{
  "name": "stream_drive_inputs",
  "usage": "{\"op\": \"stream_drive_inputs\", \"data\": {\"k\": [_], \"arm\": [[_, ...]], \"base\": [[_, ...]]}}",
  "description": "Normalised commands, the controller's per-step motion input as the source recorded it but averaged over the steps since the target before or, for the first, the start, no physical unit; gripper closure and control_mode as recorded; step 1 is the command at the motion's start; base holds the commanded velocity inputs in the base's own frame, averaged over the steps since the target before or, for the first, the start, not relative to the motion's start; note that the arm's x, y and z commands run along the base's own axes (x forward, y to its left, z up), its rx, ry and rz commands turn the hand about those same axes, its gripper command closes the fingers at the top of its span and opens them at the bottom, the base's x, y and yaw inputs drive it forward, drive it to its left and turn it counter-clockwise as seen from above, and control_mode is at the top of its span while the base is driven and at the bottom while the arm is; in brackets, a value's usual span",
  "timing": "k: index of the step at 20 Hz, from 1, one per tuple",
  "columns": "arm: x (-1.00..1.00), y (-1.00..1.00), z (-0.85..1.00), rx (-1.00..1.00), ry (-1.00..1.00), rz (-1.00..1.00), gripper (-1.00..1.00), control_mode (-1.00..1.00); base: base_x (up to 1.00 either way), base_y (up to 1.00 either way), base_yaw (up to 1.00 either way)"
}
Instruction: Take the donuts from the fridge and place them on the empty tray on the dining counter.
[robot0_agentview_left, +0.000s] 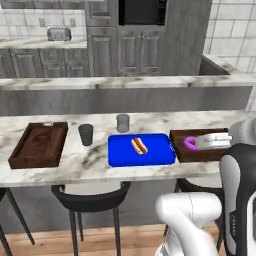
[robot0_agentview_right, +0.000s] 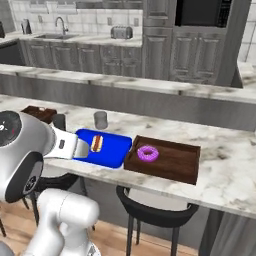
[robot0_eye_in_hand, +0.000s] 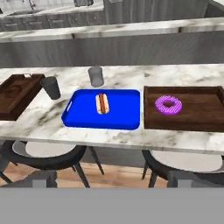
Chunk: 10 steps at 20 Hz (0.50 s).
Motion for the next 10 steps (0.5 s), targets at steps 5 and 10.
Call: {"op": "stream_drive_inputs", "data": {"k": [5, 10], "arm": [[0.00, 0.00, 0.00, 0.00, 0.00, 0.00, -1.00, 1.00], [0.00, 0.00, 0.00, 0.00, 0.00, 0.00, -1.00, 1.00]], "base": [[-0.35, 0.76, 0.29], [0.03, 1.00, 0.26]]}}
